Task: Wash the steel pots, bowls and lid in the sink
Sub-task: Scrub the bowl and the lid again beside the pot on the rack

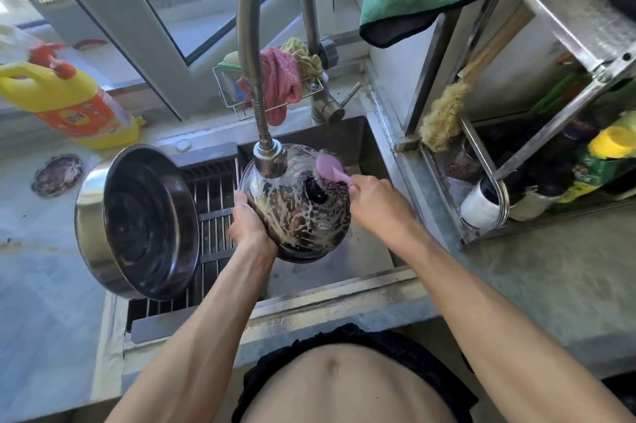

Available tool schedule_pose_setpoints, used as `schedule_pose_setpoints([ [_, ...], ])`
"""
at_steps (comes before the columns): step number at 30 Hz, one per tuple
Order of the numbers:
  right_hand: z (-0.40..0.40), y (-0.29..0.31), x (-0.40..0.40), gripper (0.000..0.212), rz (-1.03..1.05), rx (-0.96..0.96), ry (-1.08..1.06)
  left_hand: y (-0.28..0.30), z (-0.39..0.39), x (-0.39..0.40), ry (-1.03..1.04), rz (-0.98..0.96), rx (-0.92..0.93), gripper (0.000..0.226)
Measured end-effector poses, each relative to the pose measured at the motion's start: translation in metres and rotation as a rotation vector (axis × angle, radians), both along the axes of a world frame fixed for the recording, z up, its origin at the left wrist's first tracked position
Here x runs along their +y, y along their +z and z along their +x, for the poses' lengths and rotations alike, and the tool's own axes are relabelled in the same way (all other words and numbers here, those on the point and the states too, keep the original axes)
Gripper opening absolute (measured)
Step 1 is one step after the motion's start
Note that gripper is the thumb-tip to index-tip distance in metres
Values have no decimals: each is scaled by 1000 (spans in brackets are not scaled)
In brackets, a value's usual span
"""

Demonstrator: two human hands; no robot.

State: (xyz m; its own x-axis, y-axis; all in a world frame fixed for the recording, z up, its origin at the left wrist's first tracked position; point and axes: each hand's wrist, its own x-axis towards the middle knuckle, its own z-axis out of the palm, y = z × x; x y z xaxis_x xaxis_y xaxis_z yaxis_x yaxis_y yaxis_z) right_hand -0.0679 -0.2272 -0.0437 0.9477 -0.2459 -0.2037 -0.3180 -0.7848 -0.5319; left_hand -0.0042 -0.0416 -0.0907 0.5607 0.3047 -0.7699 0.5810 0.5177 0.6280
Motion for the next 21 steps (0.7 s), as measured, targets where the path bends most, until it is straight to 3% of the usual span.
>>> schedule_pose_setpoints([
  [4, -4, 5, 15, 32, -29, -35, 93, -1, 5, 5, -3, -66, 3, 43],
  [8, 2, 2, 5, 27, 1, 8, -2, -5, 6, 10, 22, -102, 25, 38],
  [10, -4, 2, 9, 31, -21, -11, 51, -6, 7, 11, 42, -111, 30, 43],
  [15, -10, 1, 2, 29, -105, 5, 88, -2, 8, 12, -4, 31, -15, 41],
  [19, -23, 14, 37, 30, -112, -73, 339, 2, 9, 2, -140, 124, -11, 45],
  [21, -14, 16, 39, 33, -108, -102, 346, -1, 5, 0, -197, 108, -7, 44],
])
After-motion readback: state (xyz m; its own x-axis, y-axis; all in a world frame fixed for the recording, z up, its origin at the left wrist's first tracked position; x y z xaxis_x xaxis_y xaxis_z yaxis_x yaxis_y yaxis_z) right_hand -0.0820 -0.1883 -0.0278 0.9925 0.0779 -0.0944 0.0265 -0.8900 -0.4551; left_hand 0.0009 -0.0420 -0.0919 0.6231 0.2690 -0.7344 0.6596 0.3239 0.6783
